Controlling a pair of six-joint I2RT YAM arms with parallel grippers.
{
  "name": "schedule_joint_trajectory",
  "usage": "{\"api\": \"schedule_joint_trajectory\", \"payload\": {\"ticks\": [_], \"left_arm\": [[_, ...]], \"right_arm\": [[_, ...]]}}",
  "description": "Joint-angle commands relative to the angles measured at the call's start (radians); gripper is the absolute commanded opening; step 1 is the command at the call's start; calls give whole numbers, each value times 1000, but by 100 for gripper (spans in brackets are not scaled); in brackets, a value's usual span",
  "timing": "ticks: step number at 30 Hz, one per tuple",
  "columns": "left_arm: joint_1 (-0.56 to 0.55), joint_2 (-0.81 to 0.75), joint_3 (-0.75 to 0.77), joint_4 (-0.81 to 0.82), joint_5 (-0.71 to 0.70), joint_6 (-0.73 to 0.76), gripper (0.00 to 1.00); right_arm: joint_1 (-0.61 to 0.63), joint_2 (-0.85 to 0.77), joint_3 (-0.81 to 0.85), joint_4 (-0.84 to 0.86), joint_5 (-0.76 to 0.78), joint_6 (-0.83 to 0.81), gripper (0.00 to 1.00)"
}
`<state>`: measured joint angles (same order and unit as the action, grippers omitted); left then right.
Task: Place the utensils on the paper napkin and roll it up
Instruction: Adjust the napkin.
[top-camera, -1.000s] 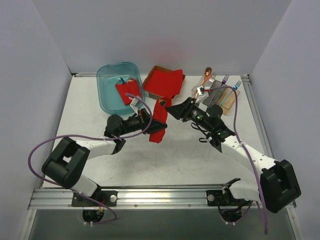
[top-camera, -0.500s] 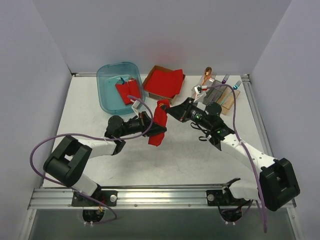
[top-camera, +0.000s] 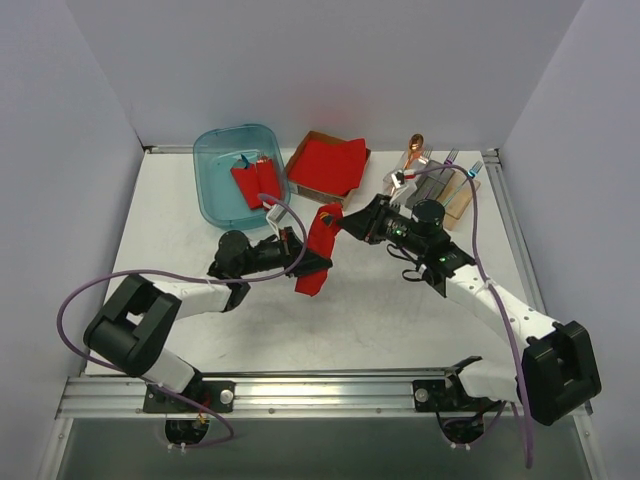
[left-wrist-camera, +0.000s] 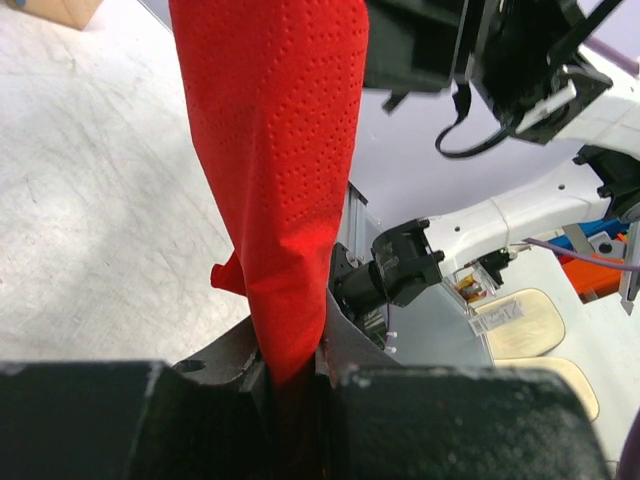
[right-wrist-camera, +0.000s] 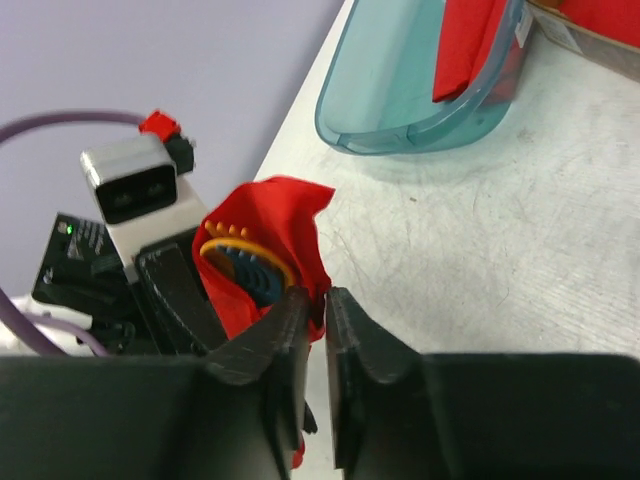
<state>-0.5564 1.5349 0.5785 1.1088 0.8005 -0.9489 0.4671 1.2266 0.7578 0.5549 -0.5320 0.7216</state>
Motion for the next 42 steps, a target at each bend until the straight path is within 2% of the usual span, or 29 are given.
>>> {"api": "schedule_joint_trajectory", "payload": {"ticks": [1,2,3,6,13,23,32,38,42], "left_arm": [[-8,-47,-22,-21,39,33,2],[-8,-51,-20,-30,39,41,2],[-8,-56,-16,-43,40,44,2],[-11,-58,-14,-49,51,45,2],[-11,-75,-16,-50,48,41,2],[-11,-71,-2,-60,51,38,2],[-14,-78,14,-63,54,33,2],[-27,-56,23,-79,60,38,3],[-30,-39,27,-101,58,38,2]], "right_arm": [[-35,-35,72,59,49,-24,20],[-36,-35,68,60,49,-22,26],[-38,-36,64,68,49,-19,39],[-47,-36,58,82,47,-14,51],[-53,-12,68,99,-11,-11,52],[-53,2,48,144,-66,4,38],[-51,53,63,177,-115,25,37],[-51,60,67,201,-126,35,0],[-53,60,89,182,-126,15,0]]}}
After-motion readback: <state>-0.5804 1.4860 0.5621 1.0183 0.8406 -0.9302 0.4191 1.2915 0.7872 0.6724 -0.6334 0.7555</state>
